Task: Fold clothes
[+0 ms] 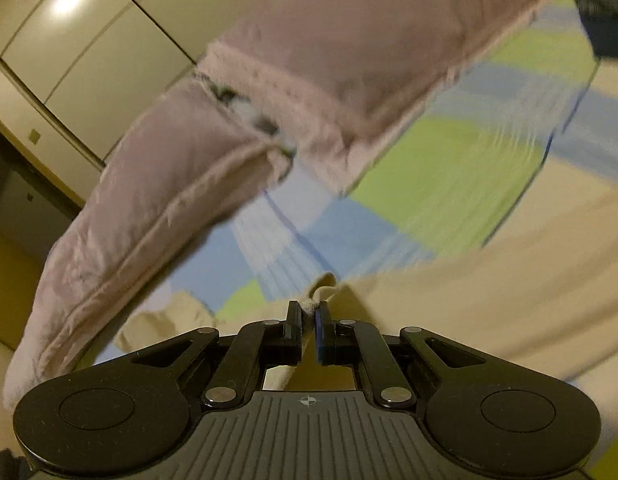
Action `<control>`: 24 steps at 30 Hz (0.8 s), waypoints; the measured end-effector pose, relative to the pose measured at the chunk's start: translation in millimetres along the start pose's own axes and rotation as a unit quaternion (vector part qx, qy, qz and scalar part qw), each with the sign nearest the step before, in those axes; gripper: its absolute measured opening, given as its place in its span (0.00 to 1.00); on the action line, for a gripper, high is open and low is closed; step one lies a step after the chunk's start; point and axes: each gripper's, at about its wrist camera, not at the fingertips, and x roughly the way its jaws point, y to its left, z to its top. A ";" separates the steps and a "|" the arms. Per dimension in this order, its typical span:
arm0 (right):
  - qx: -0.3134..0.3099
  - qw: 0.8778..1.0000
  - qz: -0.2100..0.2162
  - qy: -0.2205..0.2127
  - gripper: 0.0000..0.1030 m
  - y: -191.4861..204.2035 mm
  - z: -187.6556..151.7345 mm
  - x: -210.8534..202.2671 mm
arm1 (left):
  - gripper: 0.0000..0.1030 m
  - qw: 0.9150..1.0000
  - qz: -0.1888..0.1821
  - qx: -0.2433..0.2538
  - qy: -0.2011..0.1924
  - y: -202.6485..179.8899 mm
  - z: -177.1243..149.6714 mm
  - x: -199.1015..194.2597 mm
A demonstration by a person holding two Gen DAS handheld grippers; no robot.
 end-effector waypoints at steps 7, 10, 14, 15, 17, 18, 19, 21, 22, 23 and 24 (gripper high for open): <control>0.023 0.998 -0.040 0.037 0.05 -31.0 0.3 17.1 | 0.25 0.999 0.031 0.024 -0.030 -11.1 4.4 -11.2; 0.021 0.997 -0.047 0.051 0.05 -36.2 -6.0 20.1 | 0.25 0.992 0.073 0.085 -0.059 -22.0 8.0 -18.7; 0.034 0.997 -0.042 0.055 0.05 -43.7 -7.4 13.2 | 0.23 0.979 0.096 0.175 -0.045 -30.7 10.2 -3.8; 0.034 0.997 -0.041 0.056 0.05 -43.9 -6.9 12.1 | 0.06 0.975 0.093 0.196 -0.040 -31.8 9.5 1.6; 0.025 0.998 -0.033 0.041 0.05 -40.1 -4.7 4.0 | 0.04 0.969 0.098 0.221 -0.056 -32.2 8.2 2.0; 0.020 0.999 -0.030 0.033 0.05 -38.1 -3.5 -0.1 | 0.04 0.969 0.101 0.220 -0.056 -31.5 7.5 1.2; 0.015 0.999 -0.026 0.025 0.05 -36.2 -2.4 -4.2 | 0.04 0.969 0.104 0.218 -0.056 -30.7 6.8 0.3; -0.001 0.998 -0.045 0.031 0.05 -35.6 -3.6 -4.1 | 0.03 0.969 0.110 0.215 -0.056 -29.2 5.4 -1.5; -0.011 0.997 -0.063 0.042 0.05 -36.9 -5.8 -0.7 | 0.03 0.969 0.112 0.213 -0.056 -28.4 4.7 -2.4; -0.013 0.996 -0.068 0.054 0.05 -40.5 -9.8 4.2 | 0.03 0.969 0.115 0.211 -0.056 -27.7 4.0 -3.3; -0.015 0.995 -0.074 0.066 0.05 -44.1 -13.8 9.1 | 0.03 0.969 0.118 0.209 -0.056 -26.9 3.3 -4.2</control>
